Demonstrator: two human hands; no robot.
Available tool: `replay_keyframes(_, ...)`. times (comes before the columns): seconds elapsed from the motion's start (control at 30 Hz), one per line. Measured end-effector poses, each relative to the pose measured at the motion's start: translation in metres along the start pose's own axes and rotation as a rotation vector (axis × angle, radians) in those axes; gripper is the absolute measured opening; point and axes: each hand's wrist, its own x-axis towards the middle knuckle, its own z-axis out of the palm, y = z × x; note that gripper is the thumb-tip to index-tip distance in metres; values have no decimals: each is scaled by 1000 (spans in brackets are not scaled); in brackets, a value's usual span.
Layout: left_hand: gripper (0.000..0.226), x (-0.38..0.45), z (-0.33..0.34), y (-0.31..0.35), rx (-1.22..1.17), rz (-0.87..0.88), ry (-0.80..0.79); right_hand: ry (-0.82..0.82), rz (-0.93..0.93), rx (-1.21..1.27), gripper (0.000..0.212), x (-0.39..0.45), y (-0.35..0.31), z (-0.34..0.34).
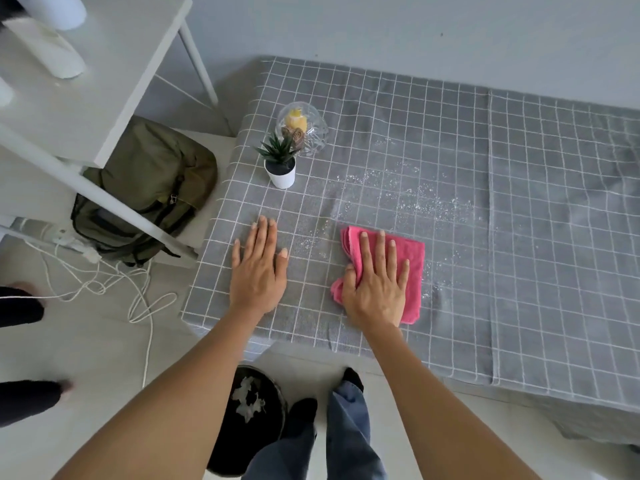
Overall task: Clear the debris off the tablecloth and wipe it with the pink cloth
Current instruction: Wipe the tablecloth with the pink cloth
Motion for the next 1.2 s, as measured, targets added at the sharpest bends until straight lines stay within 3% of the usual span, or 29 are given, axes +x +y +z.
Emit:
replay_keyframes(0.17,58,4,-10,-35,-2,86,-50,16,171,24,65,-2,24,-9)
replay_keyframes(0.4,54,5,-14,-48,-13,84,-7,71,355,89,59,7,-12,-1)
replay_keyframes(0.5,53,4,-12,-51,-16,81,13,45,299,83,59,15,-43,5)
replay_keyframes(0.63,56,5,-10,-51,-20,66,46,-9,11,35,59,14,-88,17)
replay_keyframes(0.8,56,4,-12,-49,-34,54,54,-21,-153,0,60,13,-79,19)
replay_keyframes(1.07,56,4,-11,-50,-8,39,50,43,214,31,62,18,-46,9)
replay_keyframes(1.2,56,4,-12,-49,12,32,57,12,185,14,60,14,-77,14)
